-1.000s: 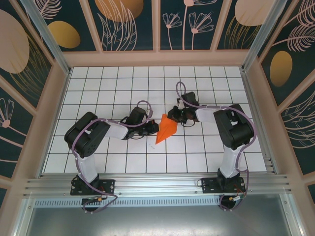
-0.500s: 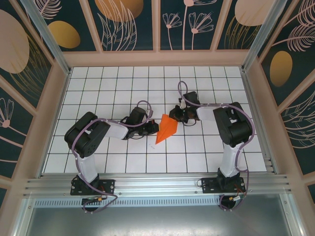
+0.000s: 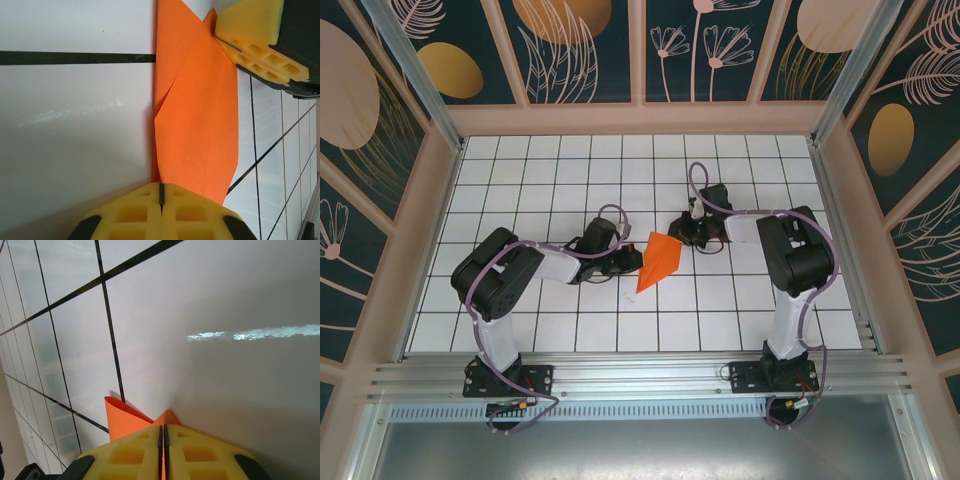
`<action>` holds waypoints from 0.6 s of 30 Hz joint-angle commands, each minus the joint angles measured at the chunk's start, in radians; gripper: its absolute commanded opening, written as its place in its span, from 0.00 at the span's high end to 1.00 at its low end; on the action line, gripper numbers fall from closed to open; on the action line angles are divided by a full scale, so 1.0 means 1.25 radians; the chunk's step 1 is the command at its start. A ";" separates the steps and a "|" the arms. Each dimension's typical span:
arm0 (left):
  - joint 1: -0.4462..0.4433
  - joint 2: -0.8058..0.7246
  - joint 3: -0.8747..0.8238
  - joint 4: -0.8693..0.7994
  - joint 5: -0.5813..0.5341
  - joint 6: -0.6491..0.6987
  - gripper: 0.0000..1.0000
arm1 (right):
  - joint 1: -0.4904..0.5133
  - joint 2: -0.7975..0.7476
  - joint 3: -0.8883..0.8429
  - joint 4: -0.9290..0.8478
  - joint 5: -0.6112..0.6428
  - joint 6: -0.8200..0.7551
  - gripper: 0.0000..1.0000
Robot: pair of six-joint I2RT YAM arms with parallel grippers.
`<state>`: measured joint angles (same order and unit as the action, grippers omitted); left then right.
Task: Fold a paper plane with a square sheet of paper (pick it up from the middle)
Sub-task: Fourth fold the wing at the center of the table.
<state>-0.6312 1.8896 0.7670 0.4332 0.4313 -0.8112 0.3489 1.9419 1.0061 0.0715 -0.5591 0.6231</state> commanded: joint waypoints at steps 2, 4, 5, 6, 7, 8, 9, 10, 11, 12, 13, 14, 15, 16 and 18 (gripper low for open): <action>0.010 0.118 -0.039 -0.183 -0.185 0.053 1.00 | -0.028 0.031 0.027 -0.014 0.020 -0.016 0.87; 0.010 0.118 -0.039 -0.182 -0.185 0.054 1.00 | -0.034 0.034 0.034 -0.010 0.008 -0.014 0.87; 0.010 0.118 -0.039 -0.183 -0.184 0.055 1.00 | -0.036 0.036 0.036 -0.008 0.001 -0.013 0.87; 0.010 0.120 -0.039 -0.182 -0.184 0.054 1.00 | -0.037 0.036 0.038 -0.004 -0.012 -0.011 0.87; 0.010 0.119 -0.039 -0.182 -0.184 0.055 1.00 | -0.037 0.035 0.037 0.001 -0.020 -0.011 0.87; 0.010 0.120 -0.040 -0.181 -0.184 0.056 1.00 | -0.036 0.034 0.038 0.000 -0.023 -0.010 0.86; 0.010 0.120 -0.041 -0.180 -0.184 0.055 1.00 | -0.036 0.032 0.039 -0.002 -0.022 -0.010 0.86; 0.009 0.120 -0.041 -0.180 -0.184 0.054 1.00 | -0.037 0.032 0.040 -0.004 -0.018 -0.011 0.86; 0.010 0.121 -0.041 -0.178 -0.184 0.053 1.00 | -0.040 0.032 0.040 -0.006 -0.015 -0.009 0.86; 0.010 0.122 -0.043 -0.176 -0.182 0.053 1.00 | -0.042 0.035 0.042 -0.009 -0.006 -0.007 0.86; 0.011 0.122 -0.042 -0.176 -0.182 0.054 1.00 | -0.044 0.035 0.042 -0.013 0.007 -0.004 0.86; 0.010 0.121 -0.042 -0.177 -0.182 0.053 1.00 | -0.049 0.035 0.038 -0.013 0.018 -0.001 0.86; 0.010 0.121 -0.042 -0.176 -0.182 0.053 1.00 | -0.051 0.033 0.038 -0.011 0.020 0.000 0.86; 0.009 0.120 -0.042 -0.176 -0.182 0.054 1.00 | -0.054 0.032 0.040 -0.010 0.015 -0.001 0.86; 0.009 0.120 -0.042 -0.177 -0.182 0.054 1.00 | -0.057 0.027 0.054 -0.016 0.001 -0.013 0.86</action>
<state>-0.6312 1.8900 0.7670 0.4335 0.4313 -0.8104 0.3023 1.9629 1.0363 0.0689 -0.5838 0.6262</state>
